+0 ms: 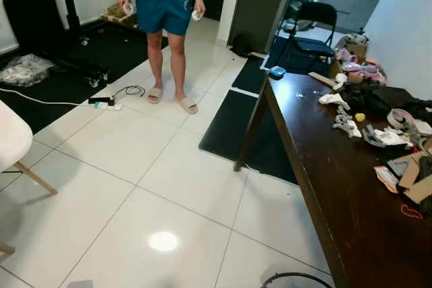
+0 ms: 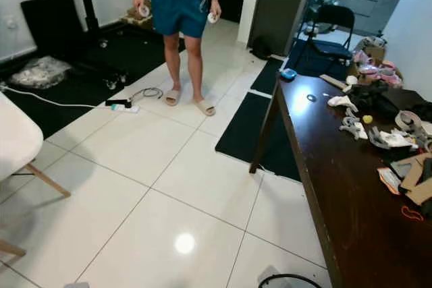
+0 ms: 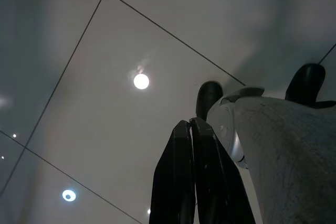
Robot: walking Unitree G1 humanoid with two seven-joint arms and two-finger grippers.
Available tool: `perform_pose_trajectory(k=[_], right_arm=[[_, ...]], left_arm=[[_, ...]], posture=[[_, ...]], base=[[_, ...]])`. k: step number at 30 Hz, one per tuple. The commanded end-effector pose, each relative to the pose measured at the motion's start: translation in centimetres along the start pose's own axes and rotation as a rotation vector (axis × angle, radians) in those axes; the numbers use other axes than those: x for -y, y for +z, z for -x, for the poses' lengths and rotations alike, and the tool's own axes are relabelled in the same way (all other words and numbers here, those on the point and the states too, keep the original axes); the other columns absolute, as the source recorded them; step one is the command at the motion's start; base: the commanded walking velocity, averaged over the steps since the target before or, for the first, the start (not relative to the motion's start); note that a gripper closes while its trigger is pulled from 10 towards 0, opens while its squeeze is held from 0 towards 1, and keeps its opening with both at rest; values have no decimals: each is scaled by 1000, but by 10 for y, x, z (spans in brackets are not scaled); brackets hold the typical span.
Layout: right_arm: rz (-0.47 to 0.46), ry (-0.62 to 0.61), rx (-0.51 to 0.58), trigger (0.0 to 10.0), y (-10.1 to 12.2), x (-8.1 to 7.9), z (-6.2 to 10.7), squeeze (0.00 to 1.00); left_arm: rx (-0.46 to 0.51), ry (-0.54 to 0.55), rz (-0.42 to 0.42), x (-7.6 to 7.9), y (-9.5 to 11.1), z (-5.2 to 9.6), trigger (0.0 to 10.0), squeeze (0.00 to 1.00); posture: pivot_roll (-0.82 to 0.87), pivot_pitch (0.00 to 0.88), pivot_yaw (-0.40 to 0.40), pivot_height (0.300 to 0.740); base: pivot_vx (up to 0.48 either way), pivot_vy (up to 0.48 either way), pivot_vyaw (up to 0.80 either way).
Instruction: Picking trash to rubbish bin
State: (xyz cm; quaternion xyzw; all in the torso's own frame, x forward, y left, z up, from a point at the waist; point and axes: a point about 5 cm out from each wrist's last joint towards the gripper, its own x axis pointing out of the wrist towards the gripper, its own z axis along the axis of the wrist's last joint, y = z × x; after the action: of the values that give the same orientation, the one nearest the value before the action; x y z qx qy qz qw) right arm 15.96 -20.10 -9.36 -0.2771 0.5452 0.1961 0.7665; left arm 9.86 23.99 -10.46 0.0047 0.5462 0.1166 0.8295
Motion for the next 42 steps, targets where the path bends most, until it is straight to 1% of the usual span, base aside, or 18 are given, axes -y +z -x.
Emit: perform_pose_trajectory(k=[1, 8, 11, 13, 18, 32, 34, 41, 42], right_arm=[[-2, -2, -4, 10000, -1, 2, 0, 0], [-2, -2, -5, 10000, -1, 3, 0, 0], [-2, -2, -5, 10000, -1, 3, 0, 0], [-2, -2, -6, 10000, -1, 3, 0, 0], [-1, -1, -8, 10000, -2, 1, 0, 0], [5, 0, -9, 10000, -2, -1, 0, 0], [6, 0, -8, 10000, -1, -1, 0, 0], [9, 3, -6, 10000, -1, -3, 0, 0], [19, 7, -6, 10000, 0, -3, 0, 0]], left_arm=[[-47, -33, 4, 12, -14, 1, 10000, 0], [-46, -39, 7, 13, -14, 1, 10000, 0], [-51, -45, -22, 15, -15, 1, 10000, 0], [-57, -45, -41, 16, -17, 2, 10000, 0], [-61, -43, -51, 16, -19, 2, 10000, 0], [-49, -41, -43, 16, -16, 2, 10000, 0], [-43, -38, -28, 15, -16, 2, 10000, 0], [-42, -38, -30, 15, -15, 2, 10000, 0], [-42, -39, -29, 15, -15, 2, 10000, 0]], posture=[[222, 0, -138, 740], [219, 2, -140, 740], [219, 3, -140, 740], [219, 4, -141, 740], [218, 4, -141, 740], [225, 0, -140, 740], [228, 1, -141, 740], [234, 3, -144, 740], [236, 3, -144, 740]], base=[[0, 0, 0], [0, 0, 0], [0, 0, 0], [0, 461, 0], [0, 440, 0], [0, 425, 0], [0, 0, 0], [0, 0, 0], [0, 0, -800]])
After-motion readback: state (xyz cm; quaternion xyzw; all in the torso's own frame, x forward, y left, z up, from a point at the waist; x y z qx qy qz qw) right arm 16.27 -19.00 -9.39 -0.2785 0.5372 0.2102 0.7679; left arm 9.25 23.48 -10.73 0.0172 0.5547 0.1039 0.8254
